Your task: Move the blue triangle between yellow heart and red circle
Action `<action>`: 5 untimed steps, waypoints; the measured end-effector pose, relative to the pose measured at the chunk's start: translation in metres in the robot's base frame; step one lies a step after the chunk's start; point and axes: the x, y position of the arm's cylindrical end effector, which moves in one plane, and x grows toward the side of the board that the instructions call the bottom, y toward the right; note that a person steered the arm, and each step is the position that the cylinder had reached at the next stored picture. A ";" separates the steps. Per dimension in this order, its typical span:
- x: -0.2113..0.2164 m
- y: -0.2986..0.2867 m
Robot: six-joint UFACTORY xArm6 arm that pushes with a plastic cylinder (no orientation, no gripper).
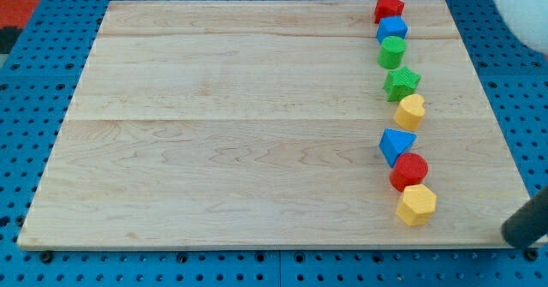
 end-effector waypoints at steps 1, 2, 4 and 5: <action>-0.001 -0.098; -0.005 -0.208; -0.076 -0.154; -0.087 -0.150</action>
